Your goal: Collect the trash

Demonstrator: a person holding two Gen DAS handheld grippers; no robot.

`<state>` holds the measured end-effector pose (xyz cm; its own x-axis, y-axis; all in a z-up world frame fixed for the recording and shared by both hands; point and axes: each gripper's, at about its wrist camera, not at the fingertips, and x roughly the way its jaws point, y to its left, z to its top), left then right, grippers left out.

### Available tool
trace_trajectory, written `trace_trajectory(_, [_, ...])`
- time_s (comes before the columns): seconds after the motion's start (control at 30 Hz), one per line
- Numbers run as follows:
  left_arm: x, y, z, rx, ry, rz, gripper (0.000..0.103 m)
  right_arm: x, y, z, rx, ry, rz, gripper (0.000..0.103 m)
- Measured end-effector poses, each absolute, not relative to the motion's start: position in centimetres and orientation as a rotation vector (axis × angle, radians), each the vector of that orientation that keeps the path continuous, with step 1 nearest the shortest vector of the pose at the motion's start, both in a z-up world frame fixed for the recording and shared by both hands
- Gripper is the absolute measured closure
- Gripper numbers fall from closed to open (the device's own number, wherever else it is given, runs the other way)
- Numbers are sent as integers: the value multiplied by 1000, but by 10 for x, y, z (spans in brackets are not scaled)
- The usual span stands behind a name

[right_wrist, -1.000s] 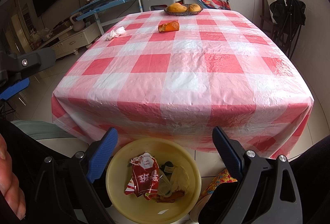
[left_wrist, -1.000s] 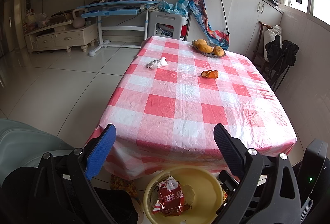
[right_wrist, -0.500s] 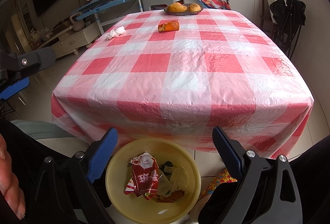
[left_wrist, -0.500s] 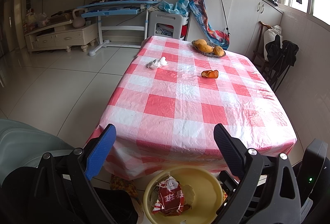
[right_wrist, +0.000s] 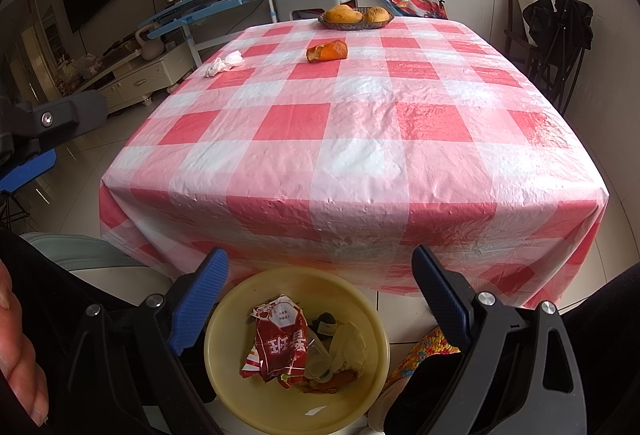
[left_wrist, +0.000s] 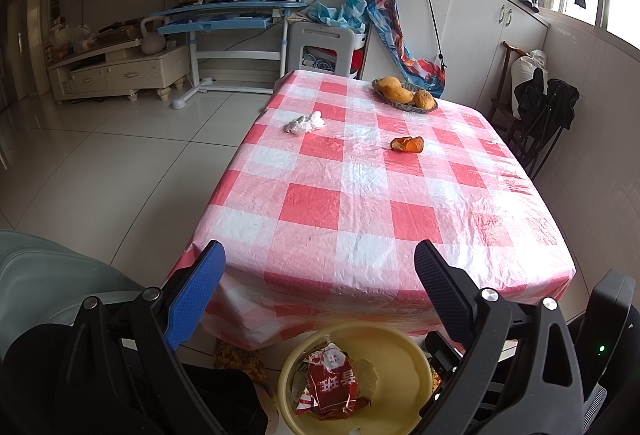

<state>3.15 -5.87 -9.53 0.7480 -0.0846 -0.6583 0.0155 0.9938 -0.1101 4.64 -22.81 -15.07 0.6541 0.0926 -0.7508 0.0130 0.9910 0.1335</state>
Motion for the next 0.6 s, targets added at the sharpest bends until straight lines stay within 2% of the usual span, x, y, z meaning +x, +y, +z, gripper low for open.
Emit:
trace_trajectory(0.3, [32,-41,-88,-174,713,-40,11,57,-239,-140,191,819,59,14])
trace_trajectory(0.6, [39,-27,-86,-232,719,-26,11,116,-260,-107,223,771,80,14])
